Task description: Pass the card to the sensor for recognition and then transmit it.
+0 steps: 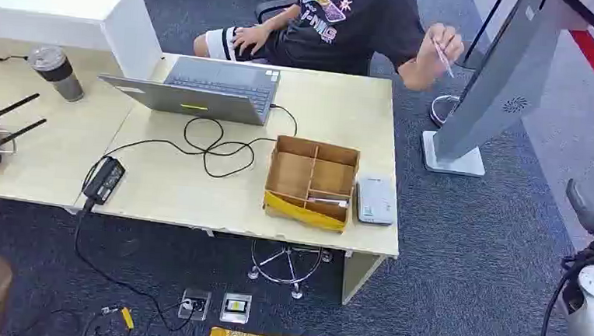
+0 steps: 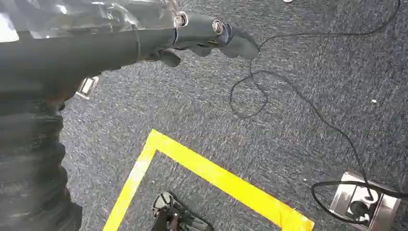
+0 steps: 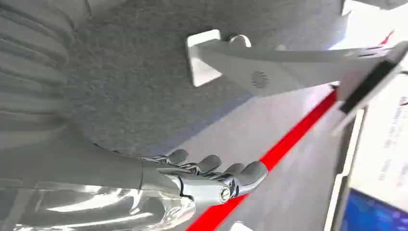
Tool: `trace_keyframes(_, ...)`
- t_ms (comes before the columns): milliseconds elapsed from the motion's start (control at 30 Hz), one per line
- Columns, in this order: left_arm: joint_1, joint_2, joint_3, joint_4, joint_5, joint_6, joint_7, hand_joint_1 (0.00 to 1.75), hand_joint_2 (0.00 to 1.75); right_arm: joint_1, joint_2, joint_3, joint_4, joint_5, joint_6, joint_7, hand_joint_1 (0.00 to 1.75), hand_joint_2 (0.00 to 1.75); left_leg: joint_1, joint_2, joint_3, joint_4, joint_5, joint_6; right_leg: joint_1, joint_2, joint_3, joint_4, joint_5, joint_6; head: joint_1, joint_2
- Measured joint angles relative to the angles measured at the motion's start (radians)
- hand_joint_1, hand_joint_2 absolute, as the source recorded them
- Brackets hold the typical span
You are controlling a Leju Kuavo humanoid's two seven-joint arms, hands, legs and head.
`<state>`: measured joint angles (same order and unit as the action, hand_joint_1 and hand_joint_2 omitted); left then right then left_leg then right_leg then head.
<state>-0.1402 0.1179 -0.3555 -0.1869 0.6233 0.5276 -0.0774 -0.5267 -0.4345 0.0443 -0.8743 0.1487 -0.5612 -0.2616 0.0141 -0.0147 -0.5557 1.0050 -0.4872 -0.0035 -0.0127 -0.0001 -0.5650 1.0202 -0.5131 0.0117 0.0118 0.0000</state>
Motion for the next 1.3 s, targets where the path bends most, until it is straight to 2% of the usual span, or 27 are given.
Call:
trace_keyframes(67,-0.001,0.0,-0.002,0.0,-0.001,0.0,0.0,0.0,1.75,0.0,0.0,0.0,-0.023,0.051,0.006,-0.002,0.0,1.75,0.0,0.0,0.0,0.0,0.0,0.0,0.0,0.0,0.0,0.0,0.0,0.0,0.0,0.0)
trace_keyframes(233,-0.009,-0.005,-0.02,0.0,-0.009,0.004,0.0,0.0,1.75,-0.008,0.008,0.007,-0.119,0.24,0.017,0.038,0.0,1.75,0.0,0.0,-0.001,0.0,0.0,0.0,0.0,-0.001,0.0,0.0,0.0,0.0,0.0,0.0)
trace_keyframes(300,-0.014,-0.006,-0.024,0.0,-0.013,0.005,0.007,0.0,1.75,-0.022,0.024,0.019,-0.176,0.387,0.031,0.043,0.0,1.75,0.0,-0.001,-0.002,0.0,0.0,0.0,0.0,-0.002,0.001,0.001,0.0,0.0,0.001,0.0)
trace_keyframes(333,-0.016,-0.007,-0.026,0.0,-0.016,0.006,0.013,0.0,1.75,-0.037,0.042,0.033,-0.215,0.493,0.052,0.046,0.0,1.75,0.0,0.0,-0.003,-0.001,0.001,-0.001,0.0,-0.001,0.001,0.002,0.0,0.0,0.0,0.0)
trace_keyframes(400,-0.029,-0.008,-0.035,0.0,-0.019,0.005,0.025,0.0,1.75,-0.079,0.096,0.083,-0.322,0.664,0.15,0.088,0.0,1.75,0.0,0.002,0.0,0.0,0.001,-0.002,0.0,0.001,-0.001,0.003,0.0,0.0,0.0,0.0)
trace_keyframes(467,-0.042,-0.01,-0.046,0.0,-0.019,0.005,0.029,0.0,1.75,-0.11,0.142,0.129,-0.402,0.72,0.205,0.107,0.0,1.75,0.002,-0.001,0.0,0.0,0.002,-0.003,0.002,-0.001,0.0,0.002,0.0,-0.001,-0.001,0.0)
trace_keyframes(533,-0.043,-0.013,-0.049,0.0,-0.019,0.005,0.035,0.0,1.75,-0.126,0.175,0.169,-0.458,0.729,0.25,0.107,0.0,1.75,0.003,-0.006,0.0,0.0,0.003,-0.003,0.003,-0.007,0.001,0.002,-0.001,-0.001,0.0,0.0)
trace_keyframes(667,-0.038,-0.014,-0.053,0.001,-0.018,0.004,0.038,0.0,1.75,-0.143,0.221,0.234,-0.517,0.746,0.341,0.091,0.0,1.75,0.003,-0.005,-0.001,0.0,0.003,-0.003,0.003,-0.005,0.001,0.002,-0.001,-0.001,0.0,0.0)
trace_keyframes(967,-0.038,-0.014,-0.053,0.001,-0.018,0.004,0.039,0.0,1.75,-0.143,0.224,0.24,-0.519,0.75,0.347,0.09,0.0,1.75,0.003,-0.005,-0.001,0.0,0.003,-0.003,0.003,-0.005,0.001,0.002,-0.001,-0.001,0.0,0.0)
trace_keyframes(1033,-0.039,-0.015,-0.055,0.001,-0.018,0.004,0.039,0.0,1.75,-0.146,0.232,0.253,-0.522,0.757,0.359,0.087,0.0,1.75,0.003,-0.005,-0.001,0.0,0.003,-0.003,0.003,-0.004,0.001,0.002,-0.001,-0.001,0.0,0.0)
trace_keyframes(1133,-0.038,-0.016,-0.057,0.001,-0.012,0.003,0.039,0.0,1.75,-0.155,0.274,0.31,-0.521,0.785,0.387,0.079,0.0,1.75,0.003,-0.005,-0.001,0.0,0.003,-0.003,0.003,-0.005,0.001,0.002,-0.001,-0.001,0.0,0.0)
trace_keyframes(1200,-0.037,-0.014,-0.06,0.001,-0.012,0.003,0.046,0.0,1.75,-0.219,0.321,0.385,-0.446,0.777,0.387,0.079,0.0,1.75,0.002,-0.005,-0.001,0.0,0.003,-0.003,0.003,-0.005,0.001,0.002,-0.001,-0.001,0.0,0.0)
trace_keyframes(1233,-0.036,-0.014,-0.066,0.001,-0.01,0.002,0.048,0.0,1.75,-0.242,0.333,0.398,-0.383,0.764,0.406,0.084,0.0,1.75,0.003,-0.005,-0.001,0.0,0.003,-0.003,0.003,-0.005,0.001,0.002,-0.001,-0.001,0.0,0.0)
trace_keyframes(1300,-0.035,-0.014,-0.068,0.001,-0.01,0.002,0.048,0.0,1.75,-0.251,0.337,0.409,-0.348,0.763,0.415,0.084,0.0,1.75,0.003,-0.005,-0.001,0.0,0.003,-0.003,0.003,-0.005,0.001,0.002,-0.001,-0.001,0.0,0.0)
